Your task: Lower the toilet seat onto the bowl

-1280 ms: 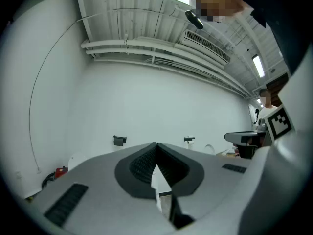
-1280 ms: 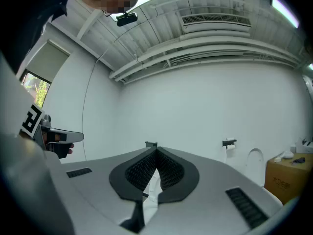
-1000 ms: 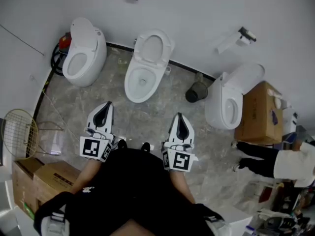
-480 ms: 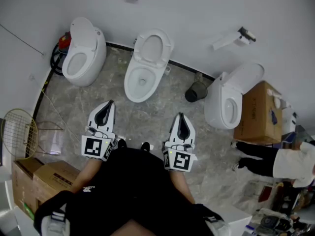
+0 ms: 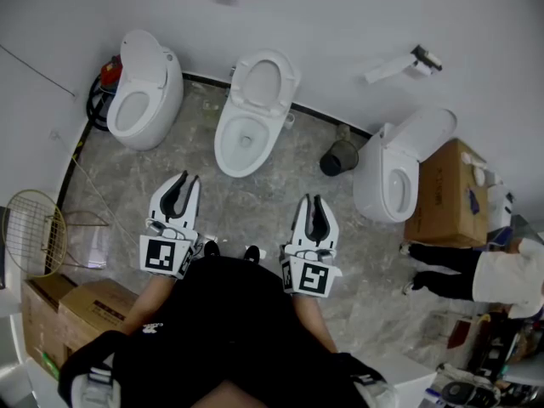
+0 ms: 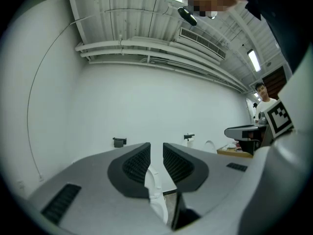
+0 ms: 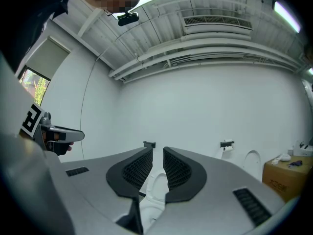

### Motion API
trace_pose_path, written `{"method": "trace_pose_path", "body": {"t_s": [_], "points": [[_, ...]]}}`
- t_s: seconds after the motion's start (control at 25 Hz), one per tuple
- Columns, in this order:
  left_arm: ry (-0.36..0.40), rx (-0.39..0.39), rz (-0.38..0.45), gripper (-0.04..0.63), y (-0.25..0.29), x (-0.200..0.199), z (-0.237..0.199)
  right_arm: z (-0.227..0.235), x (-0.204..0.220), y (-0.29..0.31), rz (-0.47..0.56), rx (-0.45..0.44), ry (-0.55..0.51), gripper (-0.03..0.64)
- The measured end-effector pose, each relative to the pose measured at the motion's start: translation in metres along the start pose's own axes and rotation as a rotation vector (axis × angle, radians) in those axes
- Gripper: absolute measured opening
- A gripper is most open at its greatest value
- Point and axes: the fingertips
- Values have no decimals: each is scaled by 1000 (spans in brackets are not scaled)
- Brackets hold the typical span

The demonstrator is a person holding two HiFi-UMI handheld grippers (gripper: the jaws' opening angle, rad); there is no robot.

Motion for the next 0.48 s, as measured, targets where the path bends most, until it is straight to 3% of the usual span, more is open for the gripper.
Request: {"method": "trace_pose_path", "body": {"t_s": [0.48], "points": [[1,27,4,270,-1,0,2,-2,-3,-1,12,-4,8,226]]}}
Point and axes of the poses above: the fingertips, and each gripper's own axes: y forward along the fingers, z to its right, x out of its underside, and after that the axes turned 7 degrees about y, right-handed
